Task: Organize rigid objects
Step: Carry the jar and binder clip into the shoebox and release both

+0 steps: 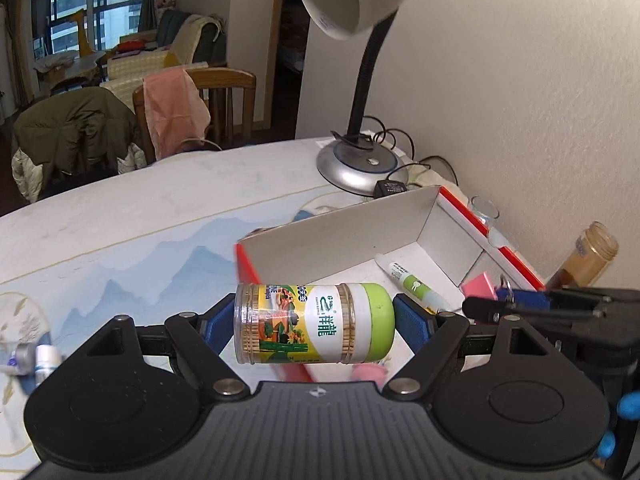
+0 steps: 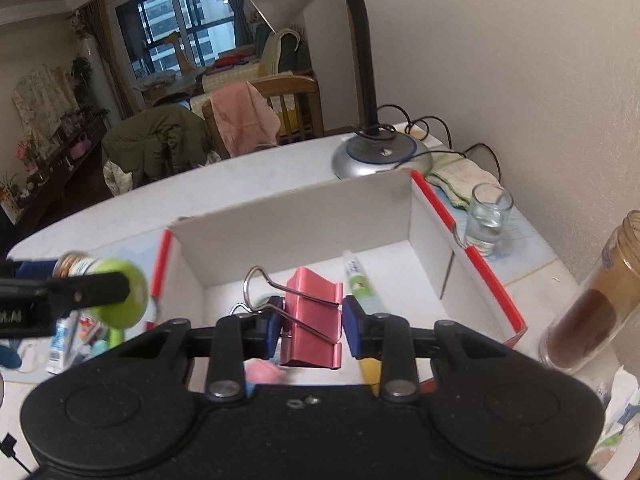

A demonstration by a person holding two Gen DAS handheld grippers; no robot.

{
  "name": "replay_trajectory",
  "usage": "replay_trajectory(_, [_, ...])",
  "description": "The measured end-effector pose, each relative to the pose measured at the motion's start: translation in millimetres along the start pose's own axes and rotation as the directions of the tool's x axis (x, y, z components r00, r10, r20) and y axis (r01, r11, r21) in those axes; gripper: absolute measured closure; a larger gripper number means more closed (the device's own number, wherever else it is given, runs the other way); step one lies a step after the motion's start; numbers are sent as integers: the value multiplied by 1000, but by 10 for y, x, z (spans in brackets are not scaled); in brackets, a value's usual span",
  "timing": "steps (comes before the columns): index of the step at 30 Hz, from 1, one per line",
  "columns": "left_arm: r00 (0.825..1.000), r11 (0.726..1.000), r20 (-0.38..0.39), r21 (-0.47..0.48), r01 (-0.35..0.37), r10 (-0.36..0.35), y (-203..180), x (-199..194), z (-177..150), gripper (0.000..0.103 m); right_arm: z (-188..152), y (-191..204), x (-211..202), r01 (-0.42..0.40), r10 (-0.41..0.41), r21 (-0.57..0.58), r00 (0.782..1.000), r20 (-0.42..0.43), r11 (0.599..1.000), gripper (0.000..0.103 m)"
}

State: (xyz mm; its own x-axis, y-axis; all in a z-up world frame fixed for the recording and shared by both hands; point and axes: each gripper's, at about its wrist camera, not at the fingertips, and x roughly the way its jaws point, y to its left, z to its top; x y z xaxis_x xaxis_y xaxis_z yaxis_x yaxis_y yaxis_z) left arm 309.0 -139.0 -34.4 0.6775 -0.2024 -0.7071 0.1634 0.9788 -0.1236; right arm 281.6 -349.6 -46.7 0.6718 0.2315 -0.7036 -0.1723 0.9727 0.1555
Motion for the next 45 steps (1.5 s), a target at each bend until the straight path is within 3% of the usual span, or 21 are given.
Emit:
replay_trajectory(15, [996, 998, -90, 62, -6, 12, -370, 956, 270, 21, -112, -28, 586, -86, 65, -134, 987, -150, 987, 72])
replay_trajectory(27, [972, 996, -229, 86, -32, 51, -393, 1527, 218, 21, -172, 117, 864, -109, 54, -213, 967, -248, 971, 72])
replay_trajectory(31, [957, 997, -285, 71, -34, 53, -370, 1628, 214, 21, -190, 134, 891, -114, 54, -224, 965, -258, 968, 72])
replay_trajectory(45, [956, 999, -293, 45, -8, 21, -351, 1610, 213, 21, -176, 53, 873, -114, 64, -183, 965, -255, 976, 62])
